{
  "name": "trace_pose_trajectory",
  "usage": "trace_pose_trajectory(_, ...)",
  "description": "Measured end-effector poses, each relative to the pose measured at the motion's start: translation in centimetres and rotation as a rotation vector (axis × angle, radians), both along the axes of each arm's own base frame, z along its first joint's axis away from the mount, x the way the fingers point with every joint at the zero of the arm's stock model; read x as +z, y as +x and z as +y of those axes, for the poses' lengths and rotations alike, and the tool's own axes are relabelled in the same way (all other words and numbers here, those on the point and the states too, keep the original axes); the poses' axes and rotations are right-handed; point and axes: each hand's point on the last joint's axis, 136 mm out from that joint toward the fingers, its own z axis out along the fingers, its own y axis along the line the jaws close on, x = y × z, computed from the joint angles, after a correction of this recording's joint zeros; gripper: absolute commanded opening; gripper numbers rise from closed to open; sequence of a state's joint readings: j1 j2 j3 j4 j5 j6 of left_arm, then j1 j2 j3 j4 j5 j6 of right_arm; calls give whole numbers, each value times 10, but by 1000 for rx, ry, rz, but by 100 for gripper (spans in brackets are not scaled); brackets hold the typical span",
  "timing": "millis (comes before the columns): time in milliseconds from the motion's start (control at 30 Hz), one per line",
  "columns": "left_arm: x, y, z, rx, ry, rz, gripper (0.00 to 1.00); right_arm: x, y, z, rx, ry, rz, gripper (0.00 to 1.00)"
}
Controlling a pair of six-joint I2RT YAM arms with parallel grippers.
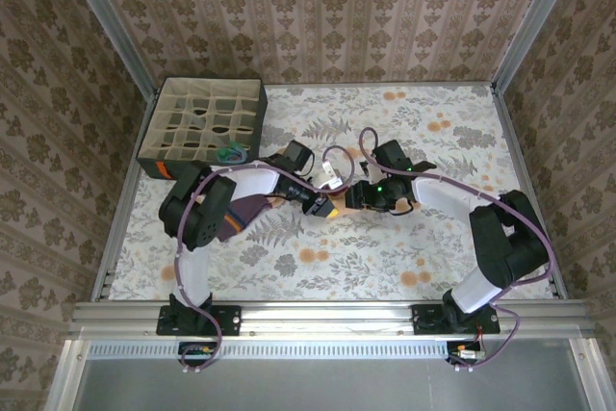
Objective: Roll the socks
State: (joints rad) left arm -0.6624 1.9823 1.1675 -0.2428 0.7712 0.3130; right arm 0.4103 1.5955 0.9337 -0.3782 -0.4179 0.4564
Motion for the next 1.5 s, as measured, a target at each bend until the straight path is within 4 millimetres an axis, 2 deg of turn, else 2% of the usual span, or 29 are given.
trace_pose_trajectory(133,0,-8,-2,-20,-27,66,0,-17,5,3,-1,-12,33,47)
trace_pose_trajectory(200,-1,-9,-2,-25,-34,82,2,-23,8,7,10,-13,49,38)
trace_pose_trajectory(267,0,-9,-1,-22,-37,90,6,-24,14,14,26,-7,52,24)
trace_pose_trajectory(333,-1,-9,0,-20,-37,93,12,-24,17,18,37,-11,56,16)
trace_pose_trajectory(467,0,-12,7,-8,-24,62,27,-27,16,22,49,-13,84,10)
trace_pose_trajectory(633,6,-21,23,15,2,-67,37,-30,8,28,82,-20,98,9)
trace_pose_trajectory(800,26,-25,35,33,-10,-248,42,-31,6,27,90,-25,101,8)
trace_pose_trajectory(900,39,-28,33,16,-23,-388,43,-32,6,27,91,-27,105,8)
trace_pose_trajectory(1033,48,-41,19,-45,-10,-612,43,-32,5,28,96,-33,115,8)
trace_pose_trajectory(1133,47,-44,11,-68,18,-737,43,-32,4,29,100,-38,124,8)
trace_pose_trajectory(1233,43,-34,10,-57,54,-807,44,-32,4,29,103,-42,132,8)
trace_pose_trajectory(1367,21,-25,11,-55,119,-814,44,-32,4,29,108,-46,137,10)
trace_pose_trajectory(1433,11,-23,10,-60,142,-803,39,-32,4,29,112,-48,139,12)
trace_pose_trajectory(1500,7,-20,7,-60,146,-792,25,-32,3,29,117,-53,142,19)
